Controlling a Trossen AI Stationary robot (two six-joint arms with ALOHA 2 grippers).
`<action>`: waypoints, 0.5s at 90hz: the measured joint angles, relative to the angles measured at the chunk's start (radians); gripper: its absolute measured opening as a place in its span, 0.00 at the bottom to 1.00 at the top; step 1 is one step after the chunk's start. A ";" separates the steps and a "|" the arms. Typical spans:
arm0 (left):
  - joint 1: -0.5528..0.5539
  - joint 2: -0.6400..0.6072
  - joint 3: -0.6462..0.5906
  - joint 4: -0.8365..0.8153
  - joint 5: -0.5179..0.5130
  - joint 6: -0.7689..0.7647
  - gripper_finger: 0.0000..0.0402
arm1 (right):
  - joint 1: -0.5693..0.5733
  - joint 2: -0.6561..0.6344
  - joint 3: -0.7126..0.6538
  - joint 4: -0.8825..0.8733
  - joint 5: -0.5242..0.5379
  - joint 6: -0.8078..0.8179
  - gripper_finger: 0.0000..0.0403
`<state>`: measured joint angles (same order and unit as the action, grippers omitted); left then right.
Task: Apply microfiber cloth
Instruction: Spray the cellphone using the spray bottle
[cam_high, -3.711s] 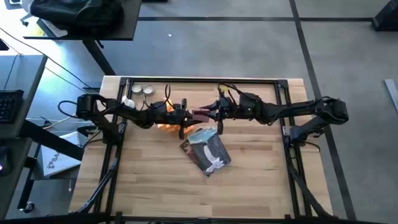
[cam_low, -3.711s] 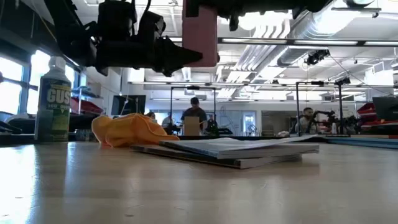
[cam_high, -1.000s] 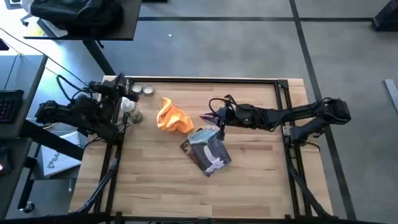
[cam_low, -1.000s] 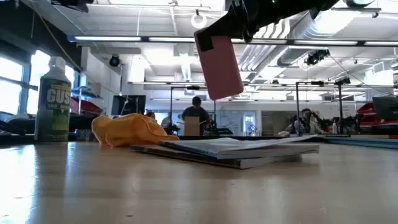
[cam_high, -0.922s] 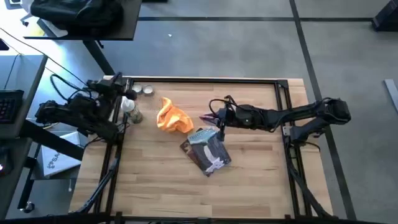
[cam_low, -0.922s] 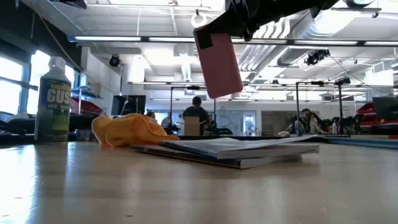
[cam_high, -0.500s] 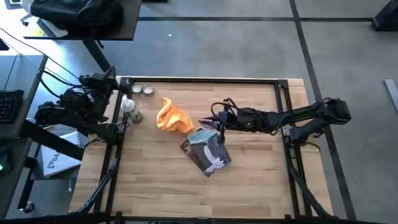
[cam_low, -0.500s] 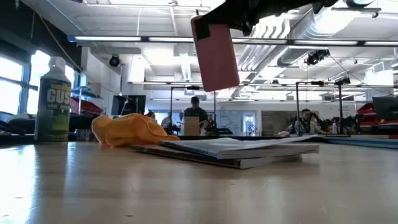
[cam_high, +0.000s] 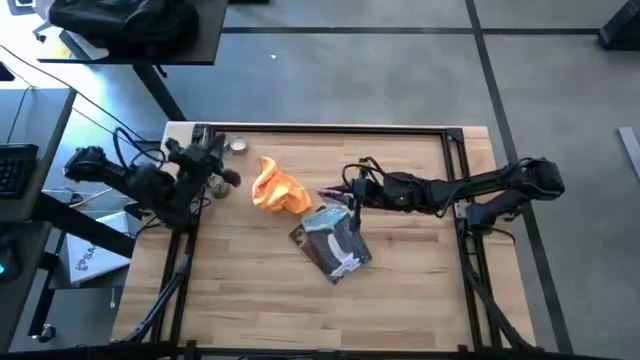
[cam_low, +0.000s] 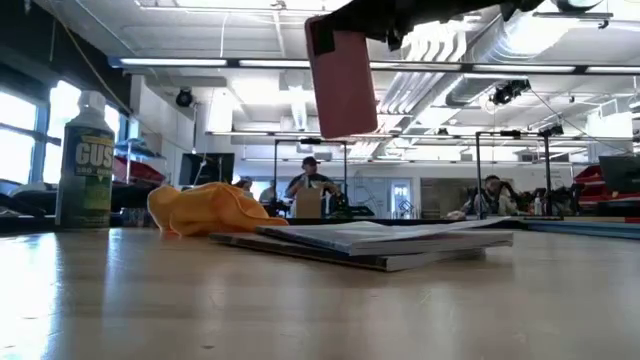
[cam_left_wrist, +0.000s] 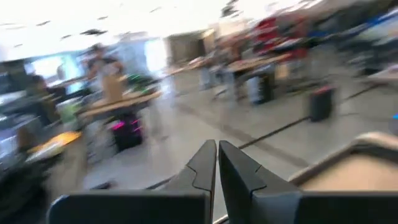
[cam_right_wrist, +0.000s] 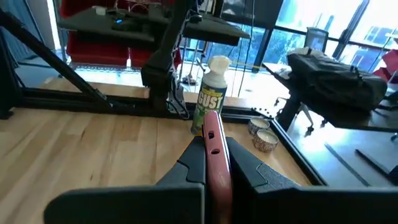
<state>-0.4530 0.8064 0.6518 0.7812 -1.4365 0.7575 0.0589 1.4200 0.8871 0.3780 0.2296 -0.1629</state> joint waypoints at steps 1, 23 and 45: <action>-0.007 0.002 0.000 0.000 0.013 -0.003 0.00 | 0.000 0.000 0.000 0.000 0.000 0.000 0.00; -0.092 -0.021 0.004 -0.198 0.491 -0.166 0.00 | 0.001 0.000 0.000 -0.002 0.000 0.004 0.00; 0.095 -0.036 0.095 -0.628 0.850 -0.470 0.00 | 0.001 0.000 0.000 -0.002 0.000 0.004 0.00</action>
<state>-0.3579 0.7708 0.7469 0.1536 -0.5861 0.2877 0.0597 1.4200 0.8871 0.3756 0.2292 -0.1585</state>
